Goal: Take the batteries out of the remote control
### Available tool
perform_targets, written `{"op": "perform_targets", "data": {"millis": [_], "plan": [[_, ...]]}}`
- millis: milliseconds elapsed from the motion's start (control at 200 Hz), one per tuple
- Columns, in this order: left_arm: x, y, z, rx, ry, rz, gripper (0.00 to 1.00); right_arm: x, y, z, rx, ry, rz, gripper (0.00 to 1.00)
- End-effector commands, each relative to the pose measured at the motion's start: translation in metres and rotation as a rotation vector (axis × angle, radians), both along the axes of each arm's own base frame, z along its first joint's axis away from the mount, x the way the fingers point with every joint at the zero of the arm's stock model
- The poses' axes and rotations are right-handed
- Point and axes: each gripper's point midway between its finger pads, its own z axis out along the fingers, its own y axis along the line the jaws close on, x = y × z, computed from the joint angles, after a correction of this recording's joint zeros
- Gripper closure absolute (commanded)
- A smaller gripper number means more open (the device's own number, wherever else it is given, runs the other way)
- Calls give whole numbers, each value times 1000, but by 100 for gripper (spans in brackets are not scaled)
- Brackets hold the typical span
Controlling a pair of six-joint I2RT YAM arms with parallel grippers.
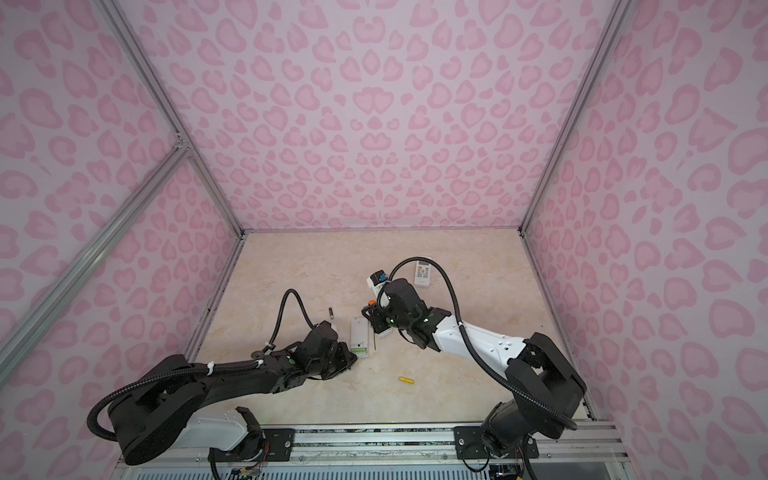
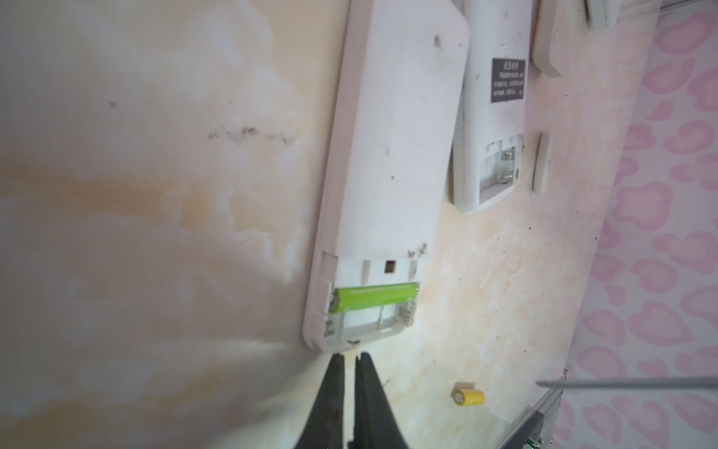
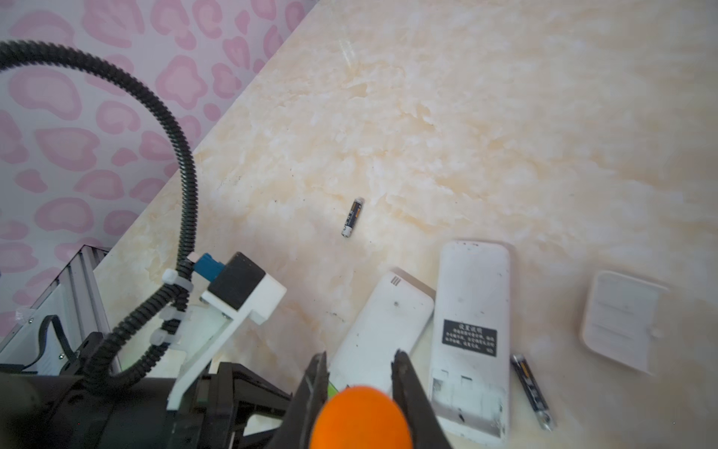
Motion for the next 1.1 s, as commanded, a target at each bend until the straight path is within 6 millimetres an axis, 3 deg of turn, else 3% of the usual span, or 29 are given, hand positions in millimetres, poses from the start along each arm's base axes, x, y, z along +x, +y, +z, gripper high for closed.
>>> {"op": "perform_targets", "data": {"millis": [0, 120, 370, 525, 1095], "plan": [[6, -2, 10, 8, -43, -19, 87, -5, -12, -15, -52, 31, -27, 100], [8, 1, 18, 14, -62, -26, 85, -2, -3, -8, -24, -8, -41, 100], [6, 21, 25, 0, -75, 6, 82, -1, 46, 22, -8, -253, 84, 100], [3, 27, 23, -8, -68, 12, 82, -1, 62, 20, 8, -332, 127, 100], [3, 26, 14, 4, -40, 0, 82, -6, 71, -3, 14, -354, 188, 100]]}}
